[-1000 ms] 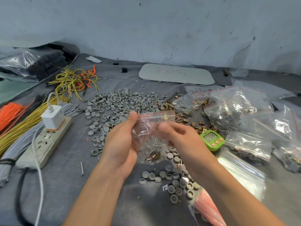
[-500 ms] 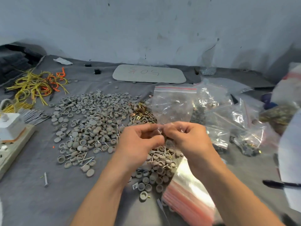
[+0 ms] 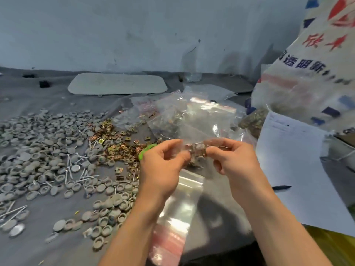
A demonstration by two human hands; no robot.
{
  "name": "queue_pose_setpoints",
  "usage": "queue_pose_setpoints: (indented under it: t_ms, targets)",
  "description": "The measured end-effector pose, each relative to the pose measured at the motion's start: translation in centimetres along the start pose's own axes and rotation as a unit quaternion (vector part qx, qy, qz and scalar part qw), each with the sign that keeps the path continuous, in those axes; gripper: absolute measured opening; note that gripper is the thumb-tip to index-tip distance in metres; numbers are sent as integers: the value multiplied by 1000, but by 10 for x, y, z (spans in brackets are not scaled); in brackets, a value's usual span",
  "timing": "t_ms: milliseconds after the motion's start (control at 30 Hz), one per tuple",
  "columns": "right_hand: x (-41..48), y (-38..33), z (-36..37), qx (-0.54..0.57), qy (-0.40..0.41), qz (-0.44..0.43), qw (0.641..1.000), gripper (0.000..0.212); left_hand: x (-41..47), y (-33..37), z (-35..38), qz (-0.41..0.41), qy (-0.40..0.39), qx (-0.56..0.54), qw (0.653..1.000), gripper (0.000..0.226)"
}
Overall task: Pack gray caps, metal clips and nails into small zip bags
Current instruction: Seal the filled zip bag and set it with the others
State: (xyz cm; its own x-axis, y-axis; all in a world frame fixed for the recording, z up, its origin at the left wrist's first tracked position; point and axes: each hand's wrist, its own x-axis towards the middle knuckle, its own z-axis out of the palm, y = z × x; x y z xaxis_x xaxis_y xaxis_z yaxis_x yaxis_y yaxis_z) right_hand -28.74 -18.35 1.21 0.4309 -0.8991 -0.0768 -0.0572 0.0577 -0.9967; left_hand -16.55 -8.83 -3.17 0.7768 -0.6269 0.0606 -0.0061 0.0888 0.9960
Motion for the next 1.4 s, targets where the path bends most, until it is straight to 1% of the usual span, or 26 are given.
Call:
queue_pose_setpoints:
  t_ms: [100,200,267,333,367,433,467,500,567,633,667,700,733,767,800,833,867,900,967,1033,1133,1200,1233,1300,1367,1400]
  targets:
    - [16,4,-17,-23,69,-4,997,25,0,-10,6,49,-14,93,994,58]
    - [35,16,-28,-124,127,-2,984,21,0,-11,2,92,-36,244,965,62]
    - [44,25,-31,-219,137,-7,966,19,-3,-11,4,108,-71,333,934,59]
    - [51,32,-29,-326,128,15,936,17,-6,-12,7,141,-82,366,916,53]
    - [54,35,-27,-369,125,32,921,14,-8,-12,10,167,-69,363,914,48]
    - [57,38,-22,-417,126,52,899,15,-14,-9,15,210,-14,368,906,27]
    - [58,39,-20,-425,133,50,894,13,-15,-7,16,213,7,397,893,15]
    - [58,37,-18,-428,148,37,891,11,-16,-6,18,204,14,435,877,13]
    - [54,30,-16,-416,201,0,887,10,-16,-11,18,142,-21,506,851,20]
    - [45,17,-16,-377,260,-54,887,6,-14,-16,18,124,-57,511,849,26]
    - [40,11,-15,-362,267,-83,889,12,-12,-19,18,144,-74,493,855,36]
    - [36,7,-13,-362,241,-102,895,21,-11,-21,19,169,-96,478,857,51]
    - [30,4,-9,-377,179,-104,903,26,-9,-22,19,188,-121,472,853,65]
    - [27,6,-6,-398,95,-93,908,25,-7,-23,20,199,-144,468,849,76]
    - [23,8,-2,-421,6,-74,904,17,-7,-23,20,199,-163,460,850,84]
    - [20,12,2,-433,-72,-63,896,20,-9,-21,19,192,-171,441,860,92]
    - [20,16,5,-437,-119,-61,890,38,-11,-19,18,187,-169,414,875,98]
    - [23,19,6,-432,-133,-65,890,56,-13,-18,16,185,-158,386,890,103]
    - [28,20,7,-429,-107,-68,894,77,-19,-13,8,196,-107,367,903,103]
    - [33,23,8,-453,-89,-62,885,85,-20,-6,-4,199,-65,385,899,88]
    - [40,23,12,-497,-93,-61,861,82,-19,1,-29,153,-99,379,907,44]
    - [39,20,16,-504,-89,-60,857,82,-23,5,-44,132,-144,408,892,28]
    - [37,18,17,-510,-82,-63,854,82,-26,7,-48,116,-182,423,880,32]
    - [28,15,18,-520,-35,-81,850,74,-33,6,-52,101,-274,466,835,58]
    - [15,9,15,-502,4,-118,856,43,-37,2,-52,111,-323,503,794,76]
    - [9,6,14,-483,-9,-126,866,28,-38,0,-51,116,-326,508,788,77]
